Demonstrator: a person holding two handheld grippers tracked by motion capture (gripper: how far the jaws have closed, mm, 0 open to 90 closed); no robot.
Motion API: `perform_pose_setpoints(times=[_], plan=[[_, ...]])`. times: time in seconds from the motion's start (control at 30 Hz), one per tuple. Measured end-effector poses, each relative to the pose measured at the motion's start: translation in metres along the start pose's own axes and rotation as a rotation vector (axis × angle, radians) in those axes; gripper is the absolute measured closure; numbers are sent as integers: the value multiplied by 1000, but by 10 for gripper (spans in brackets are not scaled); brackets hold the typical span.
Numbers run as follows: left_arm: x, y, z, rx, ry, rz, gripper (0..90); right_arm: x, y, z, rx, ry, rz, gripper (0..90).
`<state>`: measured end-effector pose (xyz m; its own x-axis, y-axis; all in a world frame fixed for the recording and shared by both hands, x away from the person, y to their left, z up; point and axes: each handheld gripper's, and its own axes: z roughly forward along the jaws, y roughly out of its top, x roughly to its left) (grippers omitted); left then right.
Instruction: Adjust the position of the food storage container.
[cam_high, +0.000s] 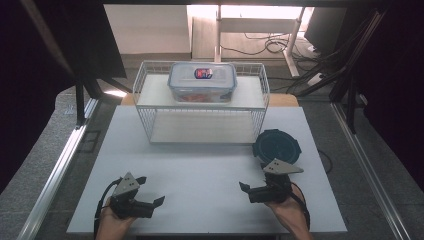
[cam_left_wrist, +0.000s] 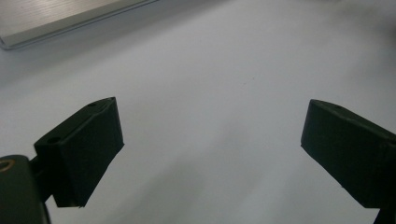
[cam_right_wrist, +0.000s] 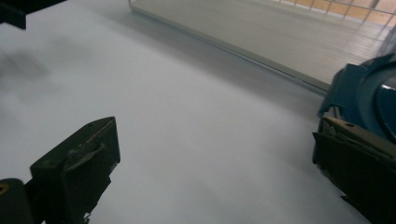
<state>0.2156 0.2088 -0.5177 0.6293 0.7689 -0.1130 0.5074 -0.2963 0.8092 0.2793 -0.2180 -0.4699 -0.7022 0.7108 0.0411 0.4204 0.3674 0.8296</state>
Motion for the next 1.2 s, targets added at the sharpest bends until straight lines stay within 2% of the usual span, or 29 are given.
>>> perform_pose_setpoints(times=[0.13,0.17,0.2,0.23,0.27,0.3,0.33,0.37,0.4,0.47,0.5,0.53,0.57,0.6,0.7,0.73,0.77,0.8,0.83,0.87,0.9,1.0,1.07,1.2], plan=[[2,1,1,5,-10,-9,52,-12,9,-8,-22,-20,73,24],[2,2,2,4,-10,-10,52,-17,11,-9,-16,-30,74,74],[3,2,2,3,-13,-13,52,-28,16,-12,-18,-62,84,179],[3,2,2,2,-15,-15,52,-28,16,-12,-18,-62,84,179],[3,2,2,4,-12,-15,52,-35,17,-13,-14,-80,93,255],[3,2,2,13,-8,-10,55,-49,20,-13,-12,-121,103,425],[3,2,2,13,-8,-10,55,-49,20,-13,-12,-121,103,425],[3,2,3,18,-10,-9,55,-66,22,-10,13,-143,110,567],[3,2,3,20,-12,-10,55,-66,22,-10,13,-143,110,567],[3,3,4,27,-14,-5,55,-81,25,-9,33,-168,95,701],[2,3,5,32,-15,-1,56,-98,30,-8,31,-196,82,826],[2,3,6,35,-14,0,56,-108,33,-8,35,-203,83,865],[2,3,6,35,-14,0,56,-108,33,-8,35,-203,83,865],[2,3,6,38,-12,3,56,-115,34,-7,39,-216,90,884],[2,3,5,38,-5,5,57,-142,39,-1,66,-272,122,887],[3,3,4,35,-4,2,57,-156,40,3,72,-307,145,887],[4,2,4,34,-3,-1,57,-156,40,3,72,-307,145,887],[5,2,4,31,-5,-8,58,-170,41,7,75,-323,167,887],[5,2,4,31,-5,-8,58,-170,41,7,75,-323,167,887],[6,2,4,30,-9,-12,59,-181,42,12,90,-338,192,886],[6,2,4,30,-9,-12,59,-181,42,12,90,-338,192,886],[6,2,4,32,-6,-10,59,-199,40,23,126,-338,213,885],[7,2,4,32,-5,-13,60,-205,39,29,148,-324,217,883],[9,1,3,27,-7,-26,60,-205,39,37,175,-307,211,889]])
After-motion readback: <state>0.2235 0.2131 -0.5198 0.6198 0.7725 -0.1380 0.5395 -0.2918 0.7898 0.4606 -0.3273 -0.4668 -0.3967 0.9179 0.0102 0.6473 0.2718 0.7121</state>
